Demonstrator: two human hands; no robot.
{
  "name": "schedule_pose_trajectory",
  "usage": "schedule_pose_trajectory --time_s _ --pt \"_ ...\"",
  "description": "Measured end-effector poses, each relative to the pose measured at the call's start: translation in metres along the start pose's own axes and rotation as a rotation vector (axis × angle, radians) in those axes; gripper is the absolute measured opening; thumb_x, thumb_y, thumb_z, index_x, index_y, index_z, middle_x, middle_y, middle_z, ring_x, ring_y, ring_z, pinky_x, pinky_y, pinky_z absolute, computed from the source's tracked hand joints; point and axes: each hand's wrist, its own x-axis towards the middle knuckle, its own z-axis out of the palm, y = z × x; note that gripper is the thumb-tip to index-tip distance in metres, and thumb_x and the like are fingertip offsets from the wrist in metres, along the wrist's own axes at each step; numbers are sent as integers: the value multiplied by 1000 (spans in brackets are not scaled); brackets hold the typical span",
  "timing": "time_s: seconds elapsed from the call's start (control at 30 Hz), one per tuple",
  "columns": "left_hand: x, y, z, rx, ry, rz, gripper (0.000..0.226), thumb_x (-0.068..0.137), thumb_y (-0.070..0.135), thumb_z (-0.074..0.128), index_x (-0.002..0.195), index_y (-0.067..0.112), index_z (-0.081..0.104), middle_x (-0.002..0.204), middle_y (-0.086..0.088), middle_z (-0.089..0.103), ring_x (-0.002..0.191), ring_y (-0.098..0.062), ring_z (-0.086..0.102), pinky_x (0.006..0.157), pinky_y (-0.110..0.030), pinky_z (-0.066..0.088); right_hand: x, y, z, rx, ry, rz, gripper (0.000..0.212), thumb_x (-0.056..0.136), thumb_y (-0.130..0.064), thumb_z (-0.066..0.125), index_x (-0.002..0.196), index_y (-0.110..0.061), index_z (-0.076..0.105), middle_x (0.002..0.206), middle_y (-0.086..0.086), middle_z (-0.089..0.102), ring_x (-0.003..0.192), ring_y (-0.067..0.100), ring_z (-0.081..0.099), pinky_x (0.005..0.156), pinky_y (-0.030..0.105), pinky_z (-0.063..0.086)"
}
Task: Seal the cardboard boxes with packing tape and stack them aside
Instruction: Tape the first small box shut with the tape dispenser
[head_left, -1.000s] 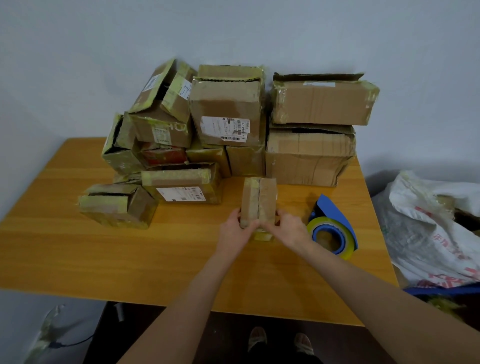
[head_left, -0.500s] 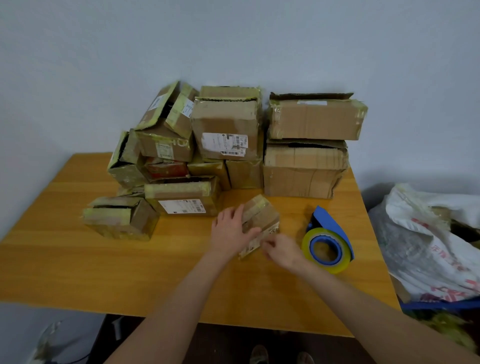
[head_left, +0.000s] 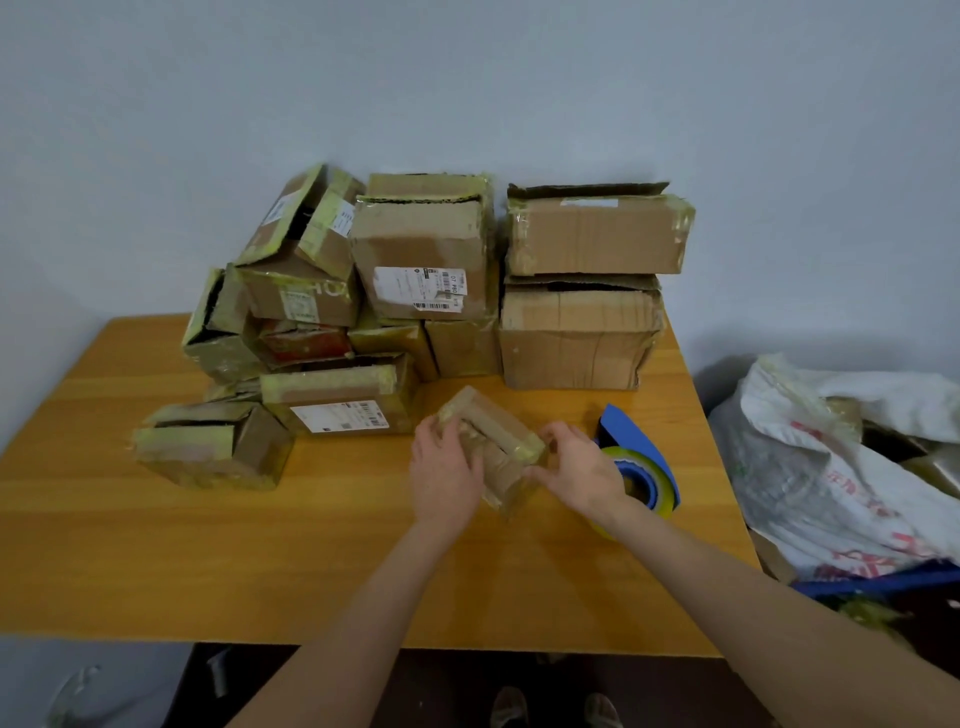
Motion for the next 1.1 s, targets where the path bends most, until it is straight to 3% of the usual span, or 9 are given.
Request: schedule_pose_trajectory --time_s 0.13,0.23,0.33,0.43,0.53,0.63,0.73,0.93,1.1 --pt "-10 4 12 -46 -236 25 69 93 46 52 149 15 28 157 -14 5 146 -32 7 116 -44 21 -7 -4 3 58 -55 -8 40 87 -49 64 117 -24 55 106 -2 63 97 20 61 78 38 55" --pt "-1 -3 8 82 -315 125 70 93 55 45 152 28 20 161 -7 0 147 -32 -6 118 -48 13 -8 11 -12 -49 51 8 38 92 -46 59 121 -23 58 117 0 58 106 21 57 81 35 52" --pt "-3 -1 6 198 -289 239 59 96 51 42 150 37 22 161 -5 7 146 -36 -8 119 -49 14 -7 40 -34 -139 203 155 55 89 -45 63 134 -19 45 130 8 46 118 29 47 95 39 46" --pt "-9 0 11 145 -321 266 63 93 49 50 149 37 24 161 -5 4 145 -36 -15 118 -46 10 -5 69 -45 -222 13 385 72 85 -52 67 138 -13 38 133 12 44 118 31 49 90 38 46" --pt "-2 -4 7 186 -350 300 62 94 37 54 149 38 24 161 -4 4 146 -33 -15 118 -42 9 0 85 -39 -175 -113 472 55 88 -49 63 125 -12 45 120 10 50 95 27 58 68 35 48" --pt "4 -7 0 167 -409 333 61 96 26 53 148 38 25 161 0 3 146 -29 -16 119 -42 6 5 94 -38 -103 -77 489 31 89 -37 67 98 -9 55 92 9 58 76 23 59 59 33 45" --pt "6 -11 0 100 -420 343 61 95 20 55 147 37 29 161 3 5 146 -26 -15 120 -43 7 7 91 -43 -1 -76 487 28 83 -29 73 78 -12 51 71 6 54 63 20 53 52 31 40" --pt "14 -15 -6 91 -457 400 63 92 13 59 145 37 34 160 5 9 147 -21 -12 118 -36 9 15 56 -49 104 -115 389 44 75 -26 77 97 -11 41 90 6 55 67 17 53 46 27 36" --pt "11 -16 -4 57 -420 403 61 94 14 57 145 38 35 160 8 11 147 -18 -11 118 -33 11 16 46 -43 430 -185 388 50 77 -36 80 105 -9 50 95 3 56 78 16 55 58 26 42"
